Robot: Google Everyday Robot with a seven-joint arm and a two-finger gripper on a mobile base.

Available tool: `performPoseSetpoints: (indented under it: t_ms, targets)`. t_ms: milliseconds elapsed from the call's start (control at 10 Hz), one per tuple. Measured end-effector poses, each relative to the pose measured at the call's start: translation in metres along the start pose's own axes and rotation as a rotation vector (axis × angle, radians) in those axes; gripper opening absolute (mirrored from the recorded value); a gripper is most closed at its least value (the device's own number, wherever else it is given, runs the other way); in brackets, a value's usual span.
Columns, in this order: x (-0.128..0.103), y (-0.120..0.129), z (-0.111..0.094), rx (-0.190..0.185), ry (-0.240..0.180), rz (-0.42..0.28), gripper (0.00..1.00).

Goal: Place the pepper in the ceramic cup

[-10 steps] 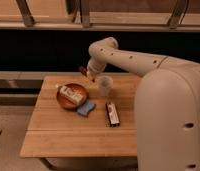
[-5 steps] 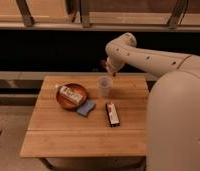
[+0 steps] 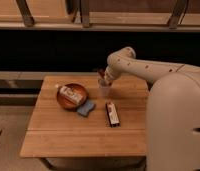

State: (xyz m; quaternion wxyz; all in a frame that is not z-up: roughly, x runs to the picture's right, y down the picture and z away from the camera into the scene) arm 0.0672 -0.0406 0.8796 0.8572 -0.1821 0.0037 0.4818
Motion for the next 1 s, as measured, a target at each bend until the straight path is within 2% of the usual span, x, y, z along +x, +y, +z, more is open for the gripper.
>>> performPoseSetpoints:
  t_ms: [200,600,800,1000]
  targets:
    - [0.0083,0.0038,0.011,-0.028,0.001,0.011,0.0]
    - [0.0047,-0.0054,0.0077,-0.021,-0.015,-0.007,0.0]
    - [0.005,-0.0052,0.0084,-0.026,-0.012,-0.013,0.06]
    - [0.0055,-0.0057,0.0084,-0.026,-0.011,-0.012,0.06]
